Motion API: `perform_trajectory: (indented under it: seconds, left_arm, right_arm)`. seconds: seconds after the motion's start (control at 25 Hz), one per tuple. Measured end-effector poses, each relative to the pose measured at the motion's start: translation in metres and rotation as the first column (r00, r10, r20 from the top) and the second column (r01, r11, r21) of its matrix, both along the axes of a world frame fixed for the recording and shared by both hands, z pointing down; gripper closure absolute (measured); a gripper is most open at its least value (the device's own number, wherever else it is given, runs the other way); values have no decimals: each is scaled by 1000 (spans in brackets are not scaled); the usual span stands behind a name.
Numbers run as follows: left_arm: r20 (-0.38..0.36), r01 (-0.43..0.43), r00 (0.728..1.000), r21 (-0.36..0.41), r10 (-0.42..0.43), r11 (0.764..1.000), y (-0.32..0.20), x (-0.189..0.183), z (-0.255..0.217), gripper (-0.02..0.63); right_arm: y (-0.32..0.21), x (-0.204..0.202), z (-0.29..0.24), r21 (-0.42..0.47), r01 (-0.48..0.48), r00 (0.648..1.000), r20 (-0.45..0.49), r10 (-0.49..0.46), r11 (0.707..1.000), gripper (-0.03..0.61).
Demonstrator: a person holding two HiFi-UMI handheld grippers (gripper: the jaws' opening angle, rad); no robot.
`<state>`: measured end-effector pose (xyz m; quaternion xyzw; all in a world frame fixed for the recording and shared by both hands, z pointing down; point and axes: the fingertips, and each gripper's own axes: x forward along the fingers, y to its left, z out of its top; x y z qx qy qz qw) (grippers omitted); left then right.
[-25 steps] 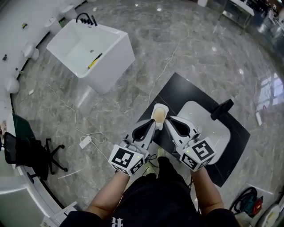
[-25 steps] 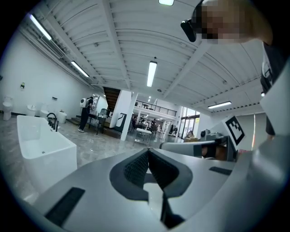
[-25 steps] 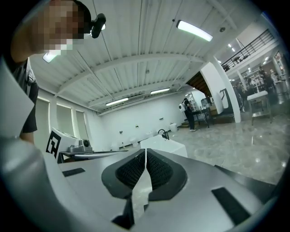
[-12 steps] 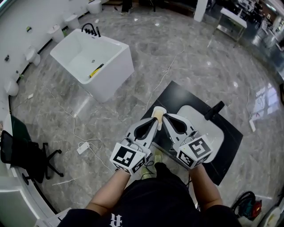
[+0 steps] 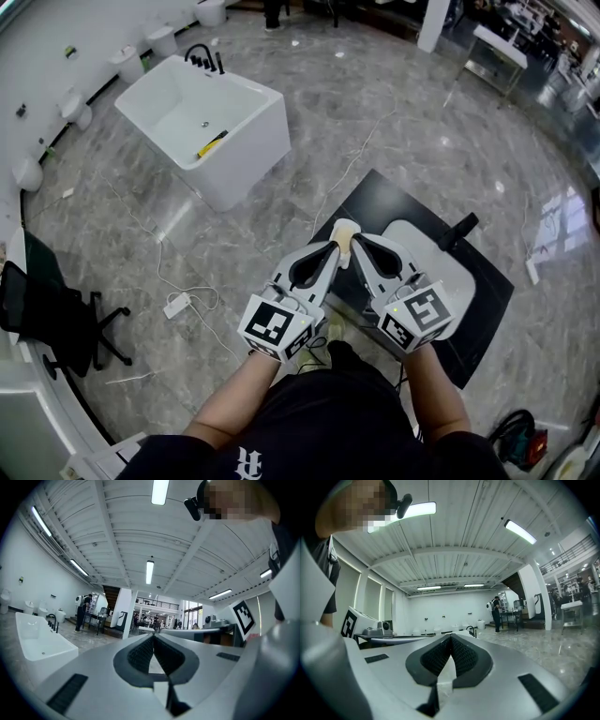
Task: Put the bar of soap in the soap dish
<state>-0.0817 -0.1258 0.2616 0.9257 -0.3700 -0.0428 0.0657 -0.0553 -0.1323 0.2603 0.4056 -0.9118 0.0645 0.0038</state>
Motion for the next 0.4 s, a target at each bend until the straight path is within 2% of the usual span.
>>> perform_trajectory:
  seconds: [0.4]
  left_arm:
    - [0,21,1000,13,-21,1000,9,-12,-3,607]
  right_arm:
    - [10,-13,1,10,17,1000,4,-17,1000,571]
